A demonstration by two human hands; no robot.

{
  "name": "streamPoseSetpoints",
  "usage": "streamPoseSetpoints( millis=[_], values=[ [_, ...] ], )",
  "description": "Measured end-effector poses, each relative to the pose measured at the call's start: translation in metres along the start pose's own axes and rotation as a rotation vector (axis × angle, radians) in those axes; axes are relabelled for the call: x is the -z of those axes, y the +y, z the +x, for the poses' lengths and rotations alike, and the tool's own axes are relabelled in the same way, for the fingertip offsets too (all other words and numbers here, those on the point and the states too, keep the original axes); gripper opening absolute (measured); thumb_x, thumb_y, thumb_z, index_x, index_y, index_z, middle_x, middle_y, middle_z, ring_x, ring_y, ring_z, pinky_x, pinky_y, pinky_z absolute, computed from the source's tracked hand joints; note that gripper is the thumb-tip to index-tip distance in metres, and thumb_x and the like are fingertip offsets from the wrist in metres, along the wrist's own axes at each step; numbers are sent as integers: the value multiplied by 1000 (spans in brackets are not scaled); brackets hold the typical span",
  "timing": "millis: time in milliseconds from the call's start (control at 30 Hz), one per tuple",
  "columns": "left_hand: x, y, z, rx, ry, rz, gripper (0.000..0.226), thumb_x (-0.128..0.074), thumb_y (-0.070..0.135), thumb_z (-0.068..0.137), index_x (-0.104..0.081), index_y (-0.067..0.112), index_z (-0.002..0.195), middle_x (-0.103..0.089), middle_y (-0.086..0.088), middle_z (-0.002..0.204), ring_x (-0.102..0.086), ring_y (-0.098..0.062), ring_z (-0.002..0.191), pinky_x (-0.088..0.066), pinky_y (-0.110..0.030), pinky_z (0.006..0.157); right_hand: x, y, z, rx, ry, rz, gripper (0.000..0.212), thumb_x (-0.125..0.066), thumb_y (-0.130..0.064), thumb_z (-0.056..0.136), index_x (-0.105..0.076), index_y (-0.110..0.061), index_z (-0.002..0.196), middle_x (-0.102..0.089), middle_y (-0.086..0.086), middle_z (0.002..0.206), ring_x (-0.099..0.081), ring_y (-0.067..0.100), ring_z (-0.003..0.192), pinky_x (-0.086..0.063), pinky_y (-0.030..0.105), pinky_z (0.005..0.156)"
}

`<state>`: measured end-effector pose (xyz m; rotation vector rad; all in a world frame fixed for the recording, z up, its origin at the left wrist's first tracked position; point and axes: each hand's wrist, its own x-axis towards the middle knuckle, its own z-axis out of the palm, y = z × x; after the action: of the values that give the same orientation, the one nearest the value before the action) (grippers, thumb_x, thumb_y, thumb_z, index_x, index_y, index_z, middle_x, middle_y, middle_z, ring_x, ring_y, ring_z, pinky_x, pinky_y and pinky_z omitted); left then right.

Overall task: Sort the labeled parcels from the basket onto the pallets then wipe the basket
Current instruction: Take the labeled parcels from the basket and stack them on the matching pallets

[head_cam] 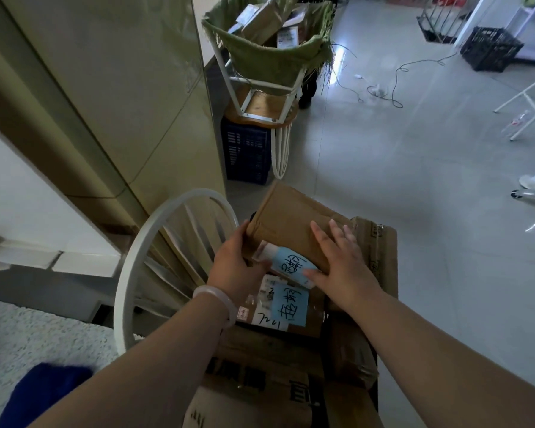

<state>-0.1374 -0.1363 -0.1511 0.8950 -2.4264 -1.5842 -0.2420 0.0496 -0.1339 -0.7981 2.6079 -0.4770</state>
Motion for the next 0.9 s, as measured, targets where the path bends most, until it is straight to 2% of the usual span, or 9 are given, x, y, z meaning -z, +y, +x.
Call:
streamPoseSetpoints(
  millis=[100, 167, 267, 367, 467, 600, 700, 800, 900],
  values=[
    [8, 21, -7, -112, 58, 65, 89, -79, 29, 76, -27, 36, 149, -42, 5, 146, -42, -15, 134, -43, -42, 109, 10, -1, -8, -12, 85, 128, 88, -63, -49, 88, -3, -47, 153, 1, -7, 164, 6, 19, 151, -10, 49, 121],
    [12, 36, -14, -189, 133, 153, 97, -80, 26, 78, -18, 35, 153, -21, 2, 160, -19, -13, 146, -24, -37, 118, 16, -1, -14, -35, 121, 244, 86, -65, -50, 86, -10, -46, 152, -13, -6, 162, -13, 22, 149, -29, 52, 117],
    [6, 52, -31, -104, 141, 108, 108, -80, 28, 78, -4, 41, 153, 5, 5, 163, -3, -12, 147, -19, -38, 116, 23, -1, -25, -94, 114, 490, 79, -67, -46, 87, -19, -47, 149, -40, -7, 148, -51, 19, 128, -60, 34, 79],
    [-11, 60, -54, -114, 44, 31, 122, -81, 43, 68, 12, 56, 146, 1, 8, 163, -8, -24, 150, -30, -57, 113, 34, -8, -41, -97, 66, 647, 60, -63, -36, 93, -33, -39, 146, -58, -10, 131, -62, 1, 94, -48, 12, 51],
    [-23, 63, -70, -167, 49, 26, 128, -79, 53, 62, 27, 69, 130, -10, 8, 161, -14, -24, 149, -35, -57, 111, 42, -11, -61, -134, 5, 736, 54, -58, -40, 96, -36, -34, 144, -59, -16, 108, -54, -6, 73, -41, 9, 47],
    [-29, 68, -92, -222, 54, 39, 123, -77, 49, 68, 22, 62, 140, -16, 8, 159, -27, -20, 144, -46, -51, 105, 45, -10, -85, -173, -50, 813, 53, -56, -47, 94, -42, -27, 141, -60, -16, 98, -60, 0, 74, -46, 16, 51],
    [-29, 69, -109, -241, 61, 31, 123, -81, 31, 74, 18, 61, 142, -20, 7, 156, -38, -16, 138, -53, -42, 98, 48, -12, -100, -87, -73, 735, 61, -51, -49, 96, -27, -34, 150, -60, -10, 119, -60, 1, 82, -45, 14, 56],
    [-25, 66, -126, -254, 101, 22, 124, -80, 37, 68, 16, 61, 142, -25, 6, 155, -39, -18, 138, -51, -46, 99, 47, -15, -110, 32, -52, 612, 77, -48, -51, 97, 5, -46, 152, -45, -6, 147, -61, 12, 104, -48, 19, 71],
    [-12, 65, -146, -222, 159, -15, 124, -77, 49, 59, 14, 63, 142, -28, 6, 152, -42, -19, 135, -52, -47, 98, 46, -26, -117, 160, -39, 518, 84, -47, -55, 95, 26, -63, 137, -34, -5, 154, -59, 15, 109, -51, 30, 77]
  ],
)
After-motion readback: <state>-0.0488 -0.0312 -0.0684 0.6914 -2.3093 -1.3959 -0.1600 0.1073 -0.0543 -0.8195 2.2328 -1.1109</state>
